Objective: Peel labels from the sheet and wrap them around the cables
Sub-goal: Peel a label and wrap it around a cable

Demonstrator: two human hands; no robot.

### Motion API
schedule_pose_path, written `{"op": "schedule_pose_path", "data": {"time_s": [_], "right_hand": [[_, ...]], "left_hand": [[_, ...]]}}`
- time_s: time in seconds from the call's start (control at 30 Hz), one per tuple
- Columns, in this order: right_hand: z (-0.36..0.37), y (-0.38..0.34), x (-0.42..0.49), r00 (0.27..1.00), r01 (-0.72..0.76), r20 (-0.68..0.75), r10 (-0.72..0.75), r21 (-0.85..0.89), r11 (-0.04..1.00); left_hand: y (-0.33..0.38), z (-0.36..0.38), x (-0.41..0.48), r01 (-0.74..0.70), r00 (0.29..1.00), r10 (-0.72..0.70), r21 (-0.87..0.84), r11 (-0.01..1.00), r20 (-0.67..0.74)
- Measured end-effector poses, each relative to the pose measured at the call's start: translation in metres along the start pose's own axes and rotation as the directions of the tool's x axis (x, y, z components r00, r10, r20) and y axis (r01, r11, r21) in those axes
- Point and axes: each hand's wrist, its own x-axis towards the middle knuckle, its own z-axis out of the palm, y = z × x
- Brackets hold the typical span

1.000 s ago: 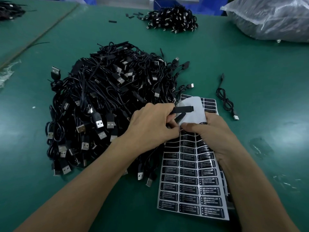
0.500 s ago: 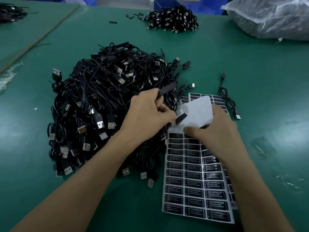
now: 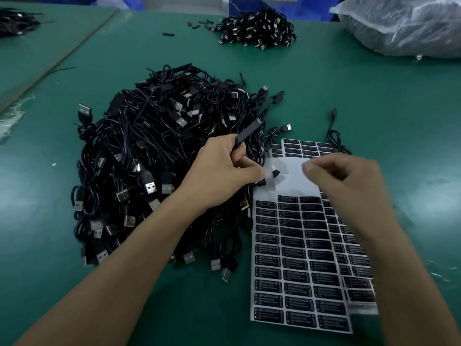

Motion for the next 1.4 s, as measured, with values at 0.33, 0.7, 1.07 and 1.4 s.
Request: {"op": "schedule_pose_path", "data": {"time_s": [0.33, 0.7, 1.07, 1.4], "right_hand": [[0.028, -0.008, -0.008, 0.967, -0.050, 0.254, -0.008, 0.220, 0.974], [0.039, -0.008, -0.014, 0.939, 0.341, -0.063, -0.337, 0.066, 0.938], [0.040, -0.004, -0.014, 0.964, 0.267, -0.065, -0.259, 0.282, 0.921], [0.031, -0.008, -0.012, 0.999, -0.038, 0.019, 0.033, 0.471, 0.881]], "left_hand": [[0.000, 0.001, -0.001, -0.025, 0.999, 0.025, -0.010, 1.000, 0.033], [0.010, 0.001, -0.003, 0.057, 0.998, -0.053, -0.109, 0.992, 0.043], [0.009, -0.002, -0.004, 0.046, 0.995, -0.034, -0.122, 0.991, 0.094], [0.011, 0.000, -0.004, 0.008, 0.998, 0.003, -0.163, 0.987, 0.066]]}}
